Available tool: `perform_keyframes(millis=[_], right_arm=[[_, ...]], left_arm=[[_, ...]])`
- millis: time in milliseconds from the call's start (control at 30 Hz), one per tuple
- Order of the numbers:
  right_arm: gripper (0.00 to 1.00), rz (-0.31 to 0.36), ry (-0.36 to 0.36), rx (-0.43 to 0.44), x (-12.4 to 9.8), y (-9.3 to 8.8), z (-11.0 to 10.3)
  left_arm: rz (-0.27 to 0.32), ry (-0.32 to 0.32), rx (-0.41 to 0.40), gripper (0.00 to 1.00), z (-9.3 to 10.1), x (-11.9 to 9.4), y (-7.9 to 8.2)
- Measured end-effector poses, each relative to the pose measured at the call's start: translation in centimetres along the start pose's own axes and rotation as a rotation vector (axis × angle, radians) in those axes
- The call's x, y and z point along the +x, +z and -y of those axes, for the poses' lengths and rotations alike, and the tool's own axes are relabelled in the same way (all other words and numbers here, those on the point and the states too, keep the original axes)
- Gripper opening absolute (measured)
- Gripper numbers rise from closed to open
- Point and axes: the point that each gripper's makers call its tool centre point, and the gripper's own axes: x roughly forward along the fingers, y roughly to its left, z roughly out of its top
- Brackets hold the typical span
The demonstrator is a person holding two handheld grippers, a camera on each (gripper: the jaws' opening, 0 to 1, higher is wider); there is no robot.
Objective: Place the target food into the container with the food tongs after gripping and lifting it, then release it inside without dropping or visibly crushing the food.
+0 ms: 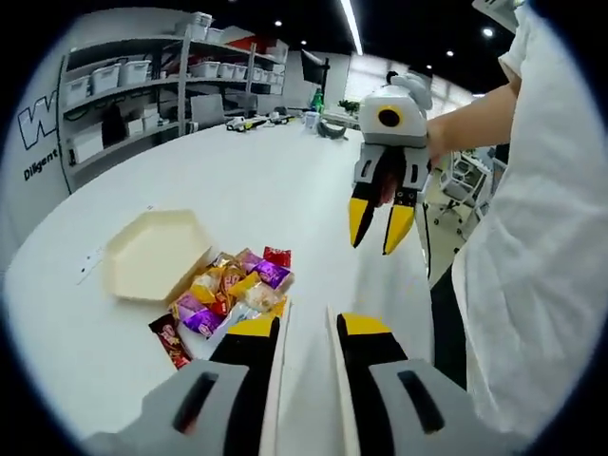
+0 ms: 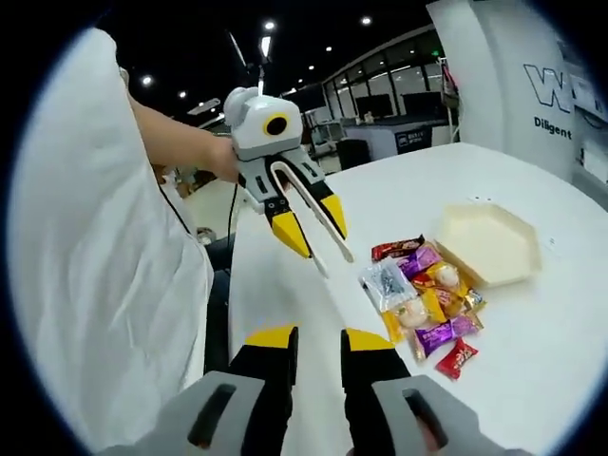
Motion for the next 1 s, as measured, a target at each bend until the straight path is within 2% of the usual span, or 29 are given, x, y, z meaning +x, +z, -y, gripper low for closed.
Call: perform_keyframes(millis=[100, 300, 533, 633, 833, 1000], right_arm=[[0.14, -0.013, -0.022, -0.007, -0.3, -0.4, -0.1], [0.15, -0.030, -0.045, -0.022, -0.6, -1.3, -0.7], [0.18, -0.060, -0.061, -0.043, -0.8, -2.4, -1.5], [0.20, -0.069, -0.064, -0.045, -0.8, -2.9, -1.7], [0.22, -0.070, -0.069, -0.038, -1.1, -3.3, -1.8], [0.24, -0.069, -0.075, -0.027, -1.4, -3.6, -1.8]], left_arm=[[-0.051, 0.017, 0.050, 0.22, -0.6, 0.0, -0.5], [-0.105, 0.017, 0.106, 0.22, -1.1, 0.2, -1.0], [-0.149, 0.029, 0.123, 0.22, -2.5, 0.7, -1.5], [-0.191, 0.038, 0.160, 0.22, -3.2, 0.9, -1.8], [-0.209, 0.050, 0.156, 0.22, -4.5, 1.5, -1.8], [-0.247, 0.060, 0.177, 0.22, -5.3, 2.3, -2.0]])
